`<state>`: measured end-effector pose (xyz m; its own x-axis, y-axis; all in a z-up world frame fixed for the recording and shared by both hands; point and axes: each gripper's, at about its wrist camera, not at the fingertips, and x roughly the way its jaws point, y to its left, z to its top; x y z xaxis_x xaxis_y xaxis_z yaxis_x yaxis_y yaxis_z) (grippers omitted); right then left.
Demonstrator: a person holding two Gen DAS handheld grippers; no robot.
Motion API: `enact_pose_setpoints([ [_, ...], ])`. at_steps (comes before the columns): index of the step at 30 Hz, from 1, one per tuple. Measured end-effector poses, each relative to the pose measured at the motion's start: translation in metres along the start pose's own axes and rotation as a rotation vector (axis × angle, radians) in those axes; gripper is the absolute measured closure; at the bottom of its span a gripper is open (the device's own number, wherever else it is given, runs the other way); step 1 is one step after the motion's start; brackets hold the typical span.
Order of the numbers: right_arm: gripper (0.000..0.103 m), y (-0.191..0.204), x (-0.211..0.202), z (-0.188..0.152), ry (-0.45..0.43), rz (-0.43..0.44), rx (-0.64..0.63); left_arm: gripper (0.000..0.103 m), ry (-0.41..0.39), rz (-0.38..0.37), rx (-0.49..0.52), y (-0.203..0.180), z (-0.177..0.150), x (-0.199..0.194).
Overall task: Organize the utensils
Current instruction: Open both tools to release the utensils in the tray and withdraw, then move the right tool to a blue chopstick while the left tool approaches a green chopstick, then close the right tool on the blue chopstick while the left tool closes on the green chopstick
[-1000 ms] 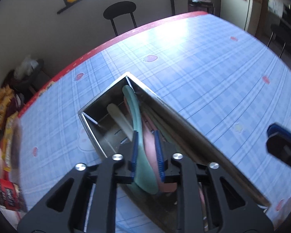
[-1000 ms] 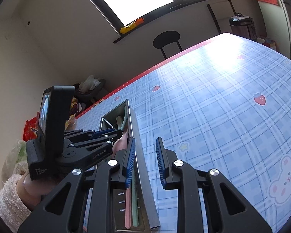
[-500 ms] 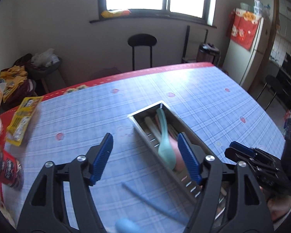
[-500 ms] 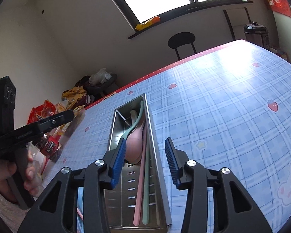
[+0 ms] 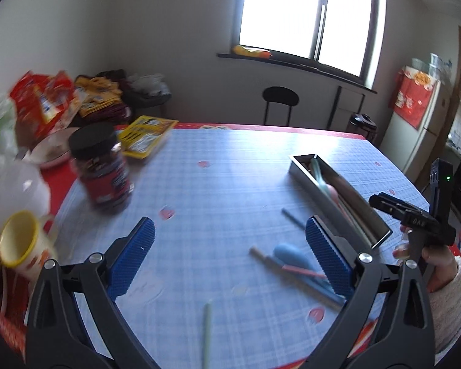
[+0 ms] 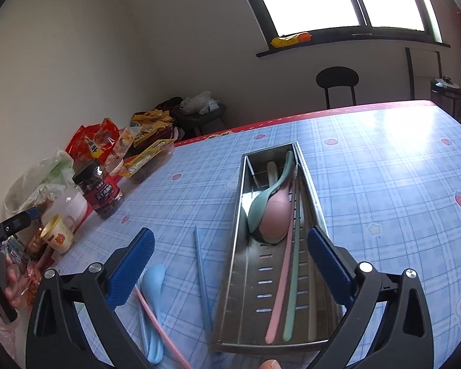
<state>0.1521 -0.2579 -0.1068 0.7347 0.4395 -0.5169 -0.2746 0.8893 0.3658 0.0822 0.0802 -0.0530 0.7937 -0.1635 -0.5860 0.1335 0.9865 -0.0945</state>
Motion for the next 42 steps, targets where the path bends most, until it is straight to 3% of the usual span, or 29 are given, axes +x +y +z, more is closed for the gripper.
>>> enact_pose_setpoints([
  [4, 0.006, 0.024, -0.013, -0.011, 0.013, 0.022, -0.064, 0.006, 0.000, -0.001, -0.048, 0.029, -0.036, -0.026],
  [10, 0.006, 0.050, -0.017, -0.037, 0.115, 0.037, -0.120, 0.006, 0.059, -0.014, -0.022, 0.032, -0.091, -0.030],
  [19, 0.008, 0.081, -0.009, -0.076, 0.234, 0.059, -0.158, 0.009, 0.099, -0.085, -0.025, 0.025, -0.126, -0.017],
  [20, 0.016, 0.086, -0.007, -0.079, 0.250, 0.067, -0.170, 0.011, 0.100, -0.088, -0.026, 0.025, -0.128, -0.016],
  [22, 0.029, 0.093, -0.003, -0.085, 0.284, 0.090, -0.184, 0.031, 0.111, -0.085, -0.032, 0.025, -0.131, -0.012],
  [24, 0.045, 0.099, 0.000, -0.091, 0.308, 0.095, -0.197, 0.035, 0.120, -0.090, -0.044, 0.028, -0.136, -0.007],
  [30, 0.087, 0.109, 0.009, -0.100, 0.351, 0.077, -0.249, 0.058, 0.136, -0.120, -0.050, 0.028, -0.144, -0.001],
  [33, 0.092, 0.109, 0.012, -0.101, 0.367, 0.052, -0.270, 0.062, 0.137, -0.128, -0.058, 0.029, -0.144, 0.001],
  [42, 0.092, 0.101, 0.009, -0.105, 0.387, 0.003, -0.262, 0.065, 0.174, -0.138, -0.010, 0.019, -0.146, 0.008],
])
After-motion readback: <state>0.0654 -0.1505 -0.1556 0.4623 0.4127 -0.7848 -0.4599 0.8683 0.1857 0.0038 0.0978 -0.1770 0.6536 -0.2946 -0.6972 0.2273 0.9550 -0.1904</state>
